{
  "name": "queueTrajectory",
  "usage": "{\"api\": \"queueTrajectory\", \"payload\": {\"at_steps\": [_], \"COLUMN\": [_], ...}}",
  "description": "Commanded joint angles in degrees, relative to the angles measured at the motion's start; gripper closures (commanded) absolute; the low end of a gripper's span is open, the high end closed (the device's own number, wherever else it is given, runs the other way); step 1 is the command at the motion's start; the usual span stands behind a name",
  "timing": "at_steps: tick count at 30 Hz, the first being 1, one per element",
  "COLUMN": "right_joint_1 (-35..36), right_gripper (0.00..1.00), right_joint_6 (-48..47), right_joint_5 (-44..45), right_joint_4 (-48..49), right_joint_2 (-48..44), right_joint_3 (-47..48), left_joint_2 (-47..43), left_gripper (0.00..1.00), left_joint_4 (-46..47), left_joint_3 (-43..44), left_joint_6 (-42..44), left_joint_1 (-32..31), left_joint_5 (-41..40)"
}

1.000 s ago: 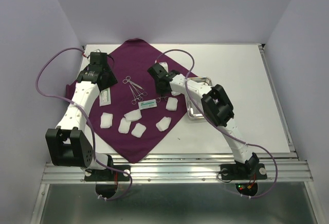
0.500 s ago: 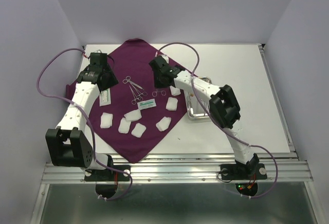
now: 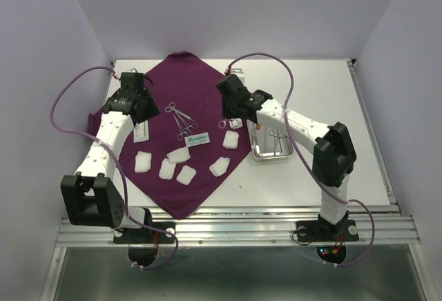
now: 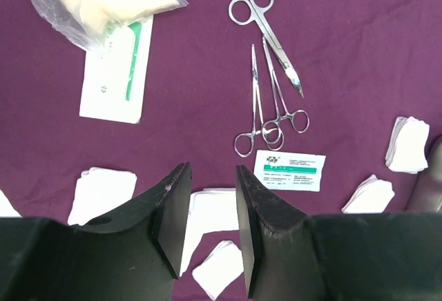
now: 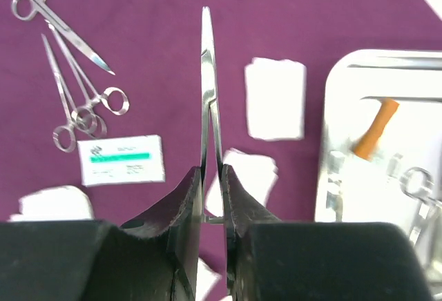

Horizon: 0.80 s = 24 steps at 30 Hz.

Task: Prepare the surgical pack
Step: Pick up the medical item from the surgical kit, then place the medical item in the container.

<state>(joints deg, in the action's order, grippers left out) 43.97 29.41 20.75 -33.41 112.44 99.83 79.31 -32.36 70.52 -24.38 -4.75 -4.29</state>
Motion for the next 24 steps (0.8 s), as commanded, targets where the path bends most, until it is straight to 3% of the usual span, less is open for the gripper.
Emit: {"api": "queueTrajectory", "payload": {"at_steps": [1, 12, 22, 24], "right_joint_1": [-0.54, -10.29, -12.15, -12.15], "right_gripper": [0.91, 0.90, 0.87, 0.81], "right_joint_6": [-3.13, -4.89, -6.82, -6.56], "right_joint_5": [4.64, 3.24, 2.80, 2.98], "right_joint_4": [5.02, 10.73, 16.09, 16.79], "right_joint_2": [-8.98, -21.30, -17.88, -17.00], "right_joint_3": [-9.79, -32.06, -38.92, -39.54], "left_joint_2": [-2.84, -3.02, -2.67, -2.76], "left_gripper": [0.57, 0.57, 0.57, 0.57], "left_joint_4": [1.42, 1.95, 1.25, 1.25], "left_joint_3": [-0.21, -0.91, -1.88, -2.32], "left_joint_6": [0.83, 0.39, 0.48, 0.56], "left_joint_1": [0.18, 0.10, -0.25, -0.34], "left_joint_5": [1.04, 2.01, 1.66, 1.57]}}
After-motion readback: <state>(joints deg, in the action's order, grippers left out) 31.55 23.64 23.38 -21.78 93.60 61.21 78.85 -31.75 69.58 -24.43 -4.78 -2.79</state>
